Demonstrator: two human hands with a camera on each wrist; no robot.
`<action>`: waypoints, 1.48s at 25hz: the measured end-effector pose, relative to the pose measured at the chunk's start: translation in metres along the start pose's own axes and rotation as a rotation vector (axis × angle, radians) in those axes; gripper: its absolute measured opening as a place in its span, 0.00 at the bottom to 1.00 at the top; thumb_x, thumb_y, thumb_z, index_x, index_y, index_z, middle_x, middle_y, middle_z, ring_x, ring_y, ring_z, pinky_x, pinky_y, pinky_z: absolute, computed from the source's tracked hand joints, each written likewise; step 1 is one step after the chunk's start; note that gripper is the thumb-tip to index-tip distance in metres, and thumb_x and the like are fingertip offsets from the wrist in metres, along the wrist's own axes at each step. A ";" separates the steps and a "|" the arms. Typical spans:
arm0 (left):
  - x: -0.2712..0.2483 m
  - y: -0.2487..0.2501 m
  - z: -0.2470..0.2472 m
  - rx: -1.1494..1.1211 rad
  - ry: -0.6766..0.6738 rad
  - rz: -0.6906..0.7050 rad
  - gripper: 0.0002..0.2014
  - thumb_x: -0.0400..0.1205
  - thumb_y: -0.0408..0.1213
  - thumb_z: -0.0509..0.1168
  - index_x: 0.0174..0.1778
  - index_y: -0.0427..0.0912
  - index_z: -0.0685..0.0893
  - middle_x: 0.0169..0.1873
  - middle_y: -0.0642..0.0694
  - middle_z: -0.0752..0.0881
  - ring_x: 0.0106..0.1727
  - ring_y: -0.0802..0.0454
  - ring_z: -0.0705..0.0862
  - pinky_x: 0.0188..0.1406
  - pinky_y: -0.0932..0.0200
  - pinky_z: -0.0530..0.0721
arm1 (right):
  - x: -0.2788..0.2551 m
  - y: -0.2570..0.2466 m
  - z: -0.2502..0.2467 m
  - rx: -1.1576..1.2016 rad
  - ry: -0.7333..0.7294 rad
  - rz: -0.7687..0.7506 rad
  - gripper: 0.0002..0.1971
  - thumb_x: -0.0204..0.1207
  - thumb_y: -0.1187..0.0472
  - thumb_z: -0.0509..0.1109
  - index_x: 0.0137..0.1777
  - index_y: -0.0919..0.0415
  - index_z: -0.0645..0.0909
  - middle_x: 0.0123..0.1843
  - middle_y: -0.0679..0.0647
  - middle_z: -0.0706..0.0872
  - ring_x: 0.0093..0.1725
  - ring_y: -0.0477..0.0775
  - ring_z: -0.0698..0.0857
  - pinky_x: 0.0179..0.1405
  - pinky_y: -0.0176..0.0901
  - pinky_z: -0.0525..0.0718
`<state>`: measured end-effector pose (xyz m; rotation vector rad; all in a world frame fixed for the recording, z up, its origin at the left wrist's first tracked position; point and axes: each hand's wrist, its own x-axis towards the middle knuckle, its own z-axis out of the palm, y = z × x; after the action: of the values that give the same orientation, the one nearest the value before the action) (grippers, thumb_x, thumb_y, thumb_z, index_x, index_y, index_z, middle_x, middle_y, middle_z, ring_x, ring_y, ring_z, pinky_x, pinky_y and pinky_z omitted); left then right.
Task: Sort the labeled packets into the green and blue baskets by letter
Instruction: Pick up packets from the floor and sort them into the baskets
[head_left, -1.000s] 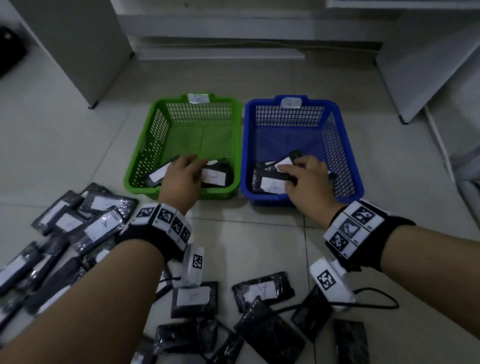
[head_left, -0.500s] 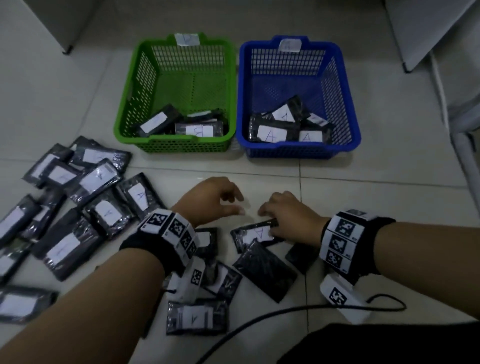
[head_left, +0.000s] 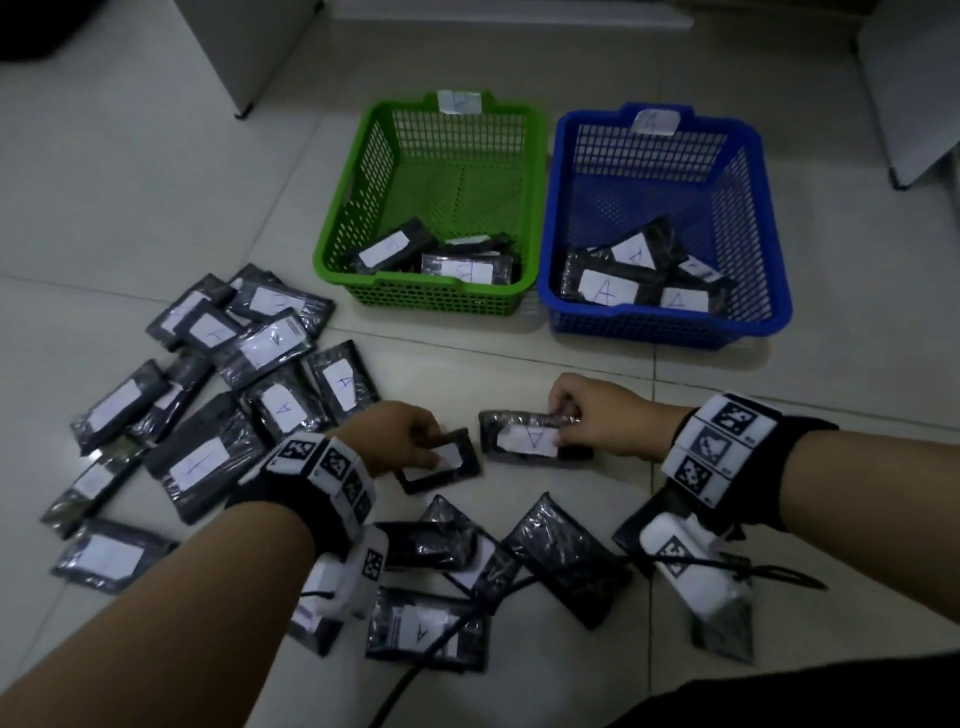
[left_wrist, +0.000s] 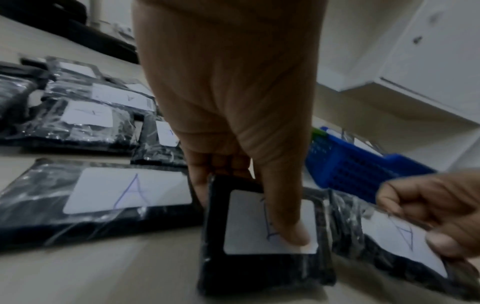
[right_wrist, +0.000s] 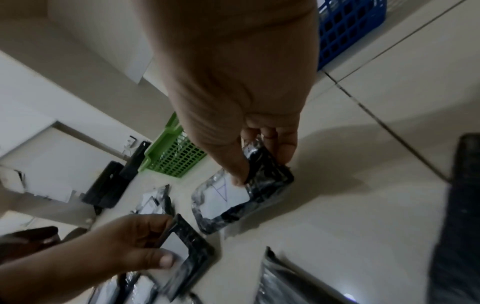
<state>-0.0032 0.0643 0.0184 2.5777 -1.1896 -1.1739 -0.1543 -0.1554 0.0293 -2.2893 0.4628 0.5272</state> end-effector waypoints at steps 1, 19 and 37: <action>0.001 -0.001 -0.008 -0.175 0.050 -0.004 0.12 0.75 0.49 0.73 0.44 0.46 0.82 0.40 0.49 0.83 0.43 0.52 0.83 0.37 0.64 0.79 | 0.002 -0.005 -0.007 0.095 0.062 -0.012 0.14 0.70 0.62 0.76 0.51 0.54 0.74 0.47 0.52 0.81 0.45 0.52 0.79 0.41 0.41 0.76; 0.093 0.056 -0.112 -0.424 0.784 0.089 0.14 0.81 0.30 0.62 0.61 0.45 0.78 0.56 0.42 0.83 0.54 0.45 0.83 0.52 0.56 0.78 | 0.048 0.016 -0.122 0.544 0.889 0.039 0.09 0.77 0.66 0.68 0.52 0.52 0.74 0.47 0.54 0.84 0.42 0.51 0.83 0.42 0.43 0.82; 0.090 0.087 -0.057 -0.184 0.979 0.410 0.11 0.75 0.30 0.64 0.50 0.42 0.88 0.49 0.41 0.80 0.53 0.44 0.78 0.55 0.53 0.76 | 0.027 0.042 -0.107 0.209 0.792 -0.017 0.13 0.76 0.70 0.65 0.53 0.57 0.88 0.55 0.54 0.85 0.52 0.50 0.84 0.57 0.37 0.81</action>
<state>0.0177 -0.0709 0.0342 2.1142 -1.1511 0.0926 -0.1261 -0.2650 0.0615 -2.2191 0.8235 -0.4539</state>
